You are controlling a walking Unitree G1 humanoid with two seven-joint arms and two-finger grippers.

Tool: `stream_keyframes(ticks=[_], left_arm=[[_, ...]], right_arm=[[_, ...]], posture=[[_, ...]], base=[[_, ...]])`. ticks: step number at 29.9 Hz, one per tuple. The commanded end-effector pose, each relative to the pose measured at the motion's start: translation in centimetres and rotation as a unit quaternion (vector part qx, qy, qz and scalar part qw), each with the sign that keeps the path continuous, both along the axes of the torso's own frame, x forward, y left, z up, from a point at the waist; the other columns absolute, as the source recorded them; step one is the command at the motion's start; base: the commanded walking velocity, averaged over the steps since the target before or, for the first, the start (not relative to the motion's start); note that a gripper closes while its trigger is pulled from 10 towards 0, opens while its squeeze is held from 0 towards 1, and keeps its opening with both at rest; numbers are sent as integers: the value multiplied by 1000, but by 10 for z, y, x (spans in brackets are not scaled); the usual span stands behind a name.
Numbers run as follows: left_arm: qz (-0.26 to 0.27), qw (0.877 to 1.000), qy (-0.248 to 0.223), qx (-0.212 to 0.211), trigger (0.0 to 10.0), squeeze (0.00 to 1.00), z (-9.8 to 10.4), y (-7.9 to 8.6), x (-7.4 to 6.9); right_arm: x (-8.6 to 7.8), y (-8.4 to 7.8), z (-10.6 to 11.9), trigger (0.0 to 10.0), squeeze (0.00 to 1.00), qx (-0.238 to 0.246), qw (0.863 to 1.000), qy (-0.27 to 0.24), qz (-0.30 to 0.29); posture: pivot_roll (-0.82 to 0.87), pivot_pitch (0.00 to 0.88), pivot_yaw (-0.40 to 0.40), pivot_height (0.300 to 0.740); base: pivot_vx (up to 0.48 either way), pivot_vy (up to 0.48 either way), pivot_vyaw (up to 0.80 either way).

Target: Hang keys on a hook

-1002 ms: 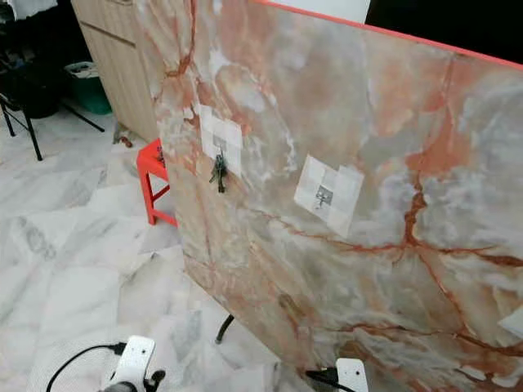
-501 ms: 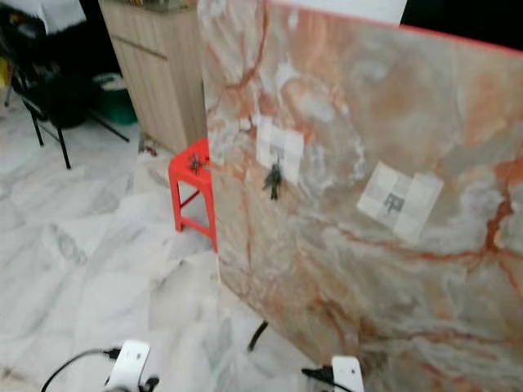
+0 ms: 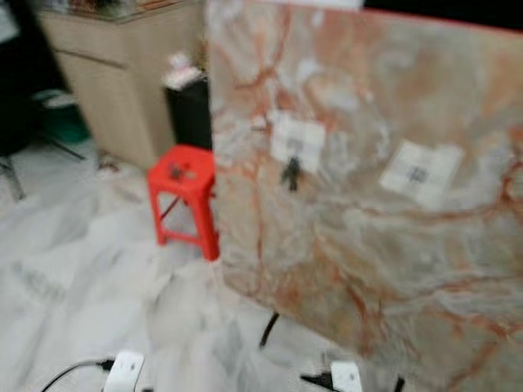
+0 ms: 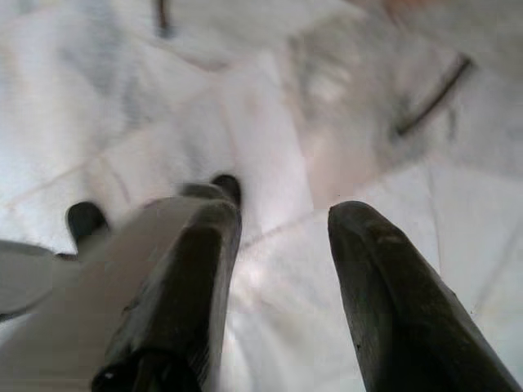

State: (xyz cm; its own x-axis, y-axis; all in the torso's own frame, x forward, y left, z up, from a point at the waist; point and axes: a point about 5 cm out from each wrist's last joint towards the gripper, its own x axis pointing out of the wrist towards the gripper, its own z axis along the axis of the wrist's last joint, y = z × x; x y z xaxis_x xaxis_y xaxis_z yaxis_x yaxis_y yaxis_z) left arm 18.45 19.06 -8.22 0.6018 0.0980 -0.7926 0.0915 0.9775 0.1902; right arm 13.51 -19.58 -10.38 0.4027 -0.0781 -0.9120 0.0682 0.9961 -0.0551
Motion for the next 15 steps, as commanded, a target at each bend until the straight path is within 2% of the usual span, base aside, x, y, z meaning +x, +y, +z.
stream_keyframes(ticks=[1, 10, 15], left_arm=[[-2, 1000, 12, 5, 10000, 0, -3, 4, -7], [-3, 1000, 16, 9, 10000, 0, -3, 10, -9], [-1, 1000, 14, 7, 10000, 0, -3, 11, -8]], right_arm=[[4, 5, 1, 10000, 0, 5, 1000, -6, 0], [4, 7, 1, 10000, 0, 9, 1000, -10, -7], [6, 7, 1, 10000, 0, 11, 1000, -16, -10]], posture=[[-97, 0, -10, 740], [-99, 0, 4, 740], [-89, 0, -1, 740]], base=[[0, 476, -800], [0, 477, -760], [0, 478, 0]])
